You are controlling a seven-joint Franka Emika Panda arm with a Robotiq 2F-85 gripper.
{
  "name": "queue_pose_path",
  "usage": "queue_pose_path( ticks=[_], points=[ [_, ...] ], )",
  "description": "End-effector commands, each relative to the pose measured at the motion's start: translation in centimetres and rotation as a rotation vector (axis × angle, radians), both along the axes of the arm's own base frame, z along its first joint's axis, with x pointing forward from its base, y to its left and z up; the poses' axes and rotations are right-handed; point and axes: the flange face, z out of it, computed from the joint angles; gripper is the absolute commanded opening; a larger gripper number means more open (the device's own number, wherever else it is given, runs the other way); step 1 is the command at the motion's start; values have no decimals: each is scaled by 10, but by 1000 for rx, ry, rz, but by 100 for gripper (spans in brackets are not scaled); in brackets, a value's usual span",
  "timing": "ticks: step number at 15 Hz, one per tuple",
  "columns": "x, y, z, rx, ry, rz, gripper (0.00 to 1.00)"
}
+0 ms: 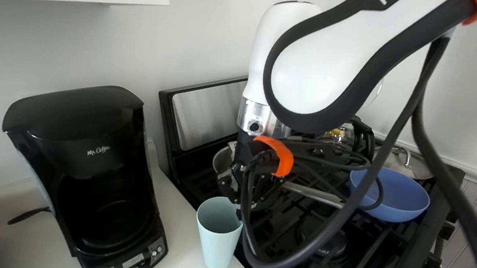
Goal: Put the cup on the counter
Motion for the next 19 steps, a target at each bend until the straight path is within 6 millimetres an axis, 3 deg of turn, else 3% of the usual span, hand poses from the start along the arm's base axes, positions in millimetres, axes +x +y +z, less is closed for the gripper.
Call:
queue_pose_path(
  ticks=[1, 2, 3, 4, 7, 9, 11, 14, 18, 19],
  points=[
    [15, 11, -7, -6, 12, -16, 1],
    [16, 13, -9, -10, 15, -16, 1],
    [17, 15, -11, -11, 18, -20, 29],
    [18, 16, -12, -11, 21, -20, 30],
    [13, 20, -4, -12, 12, -19, 51],
    [-2, 22, 16, -13, -6, -12, 65],
    [-22, 12, 38, -45, -39, -35, 77],
    [-47, -25, 69, -56, -122, -174, 98],
    [-83, -63, 112, 32, -270, -286, 100],
    [-51, -46, 97, 0, -200, -221, 100]
  ],
)
